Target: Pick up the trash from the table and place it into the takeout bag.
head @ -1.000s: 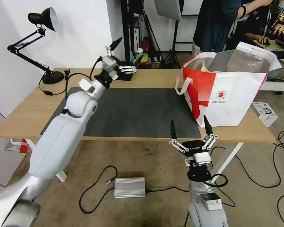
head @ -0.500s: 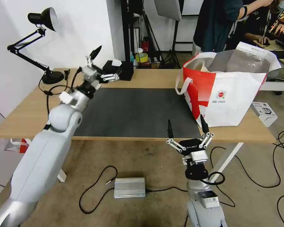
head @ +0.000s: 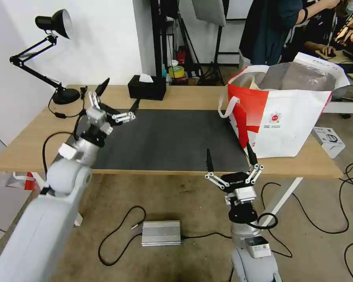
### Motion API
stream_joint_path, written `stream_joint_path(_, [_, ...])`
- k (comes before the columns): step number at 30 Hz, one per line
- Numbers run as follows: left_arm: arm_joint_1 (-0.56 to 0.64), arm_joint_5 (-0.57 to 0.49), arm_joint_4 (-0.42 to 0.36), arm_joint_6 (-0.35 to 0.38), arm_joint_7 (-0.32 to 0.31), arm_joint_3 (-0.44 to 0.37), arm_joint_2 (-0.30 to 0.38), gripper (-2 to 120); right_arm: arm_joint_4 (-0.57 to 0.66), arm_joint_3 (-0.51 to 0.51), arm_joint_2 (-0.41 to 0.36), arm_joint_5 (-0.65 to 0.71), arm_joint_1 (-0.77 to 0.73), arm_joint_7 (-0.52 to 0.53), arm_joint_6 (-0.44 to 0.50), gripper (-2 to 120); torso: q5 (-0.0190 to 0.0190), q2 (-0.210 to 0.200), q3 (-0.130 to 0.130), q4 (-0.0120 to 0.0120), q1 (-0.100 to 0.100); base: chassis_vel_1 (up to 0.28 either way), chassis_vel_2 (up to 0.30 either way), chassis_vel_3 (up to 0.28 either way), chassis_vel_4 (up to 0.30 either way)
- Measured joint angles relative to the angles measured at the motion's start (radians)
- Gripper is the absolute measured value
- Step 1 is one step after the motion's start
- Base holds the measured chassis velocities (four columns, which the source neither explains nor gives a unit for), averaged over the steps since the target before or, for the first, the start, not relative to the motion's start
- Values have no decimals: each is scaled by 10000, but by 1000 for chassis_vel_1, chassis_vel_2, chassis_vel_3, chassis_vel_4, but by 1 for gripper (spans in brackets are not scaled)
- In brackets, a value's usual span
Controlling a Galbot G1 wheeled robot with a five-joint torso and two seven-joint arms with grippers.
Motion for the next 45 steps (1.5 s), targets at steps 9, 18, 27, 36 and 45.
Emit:
stream_joint_path(9, [827, 302, -416, -138, -255, 0, -384, 100, -8, -12, 0, 22, -3, 0, 1, 100, 2, 0, 0, -1, 0, 0, 0, 0, 0])
stream_joint_path(18, [1683, 653, -862, -366, -560, -18, -784, 100, -20, -54, 0, 38, 14, 9, 0, 100, 0, 0, -1, -3, 0, 0, 0, 0, 0])
stream_joint_path(27, [2138, 936, -1099, -536, -669, -45, -1233, 100, -26, -61, -13, 132, 39, 23, -22, 100, 5, 0, 0, -5, -1, 0, 0, 0, 0])
stream_joint_path(36, [2777, 1293, -1252, -792, -1282, -49, -1762, 100, -79, -69, -138, 236, 59, 32, -51, 100, 26, 0, 1, -1, -1, 0, 0, 0, 0])
stream_joint_path(45, [3158, 1522, -1419, -1013, -1512, -132, -2045, 100, -142, -73, -242, 265, 35, 62, -55, 100, 23, -3, 0, -3, -1, 0, 0, 0, 0])
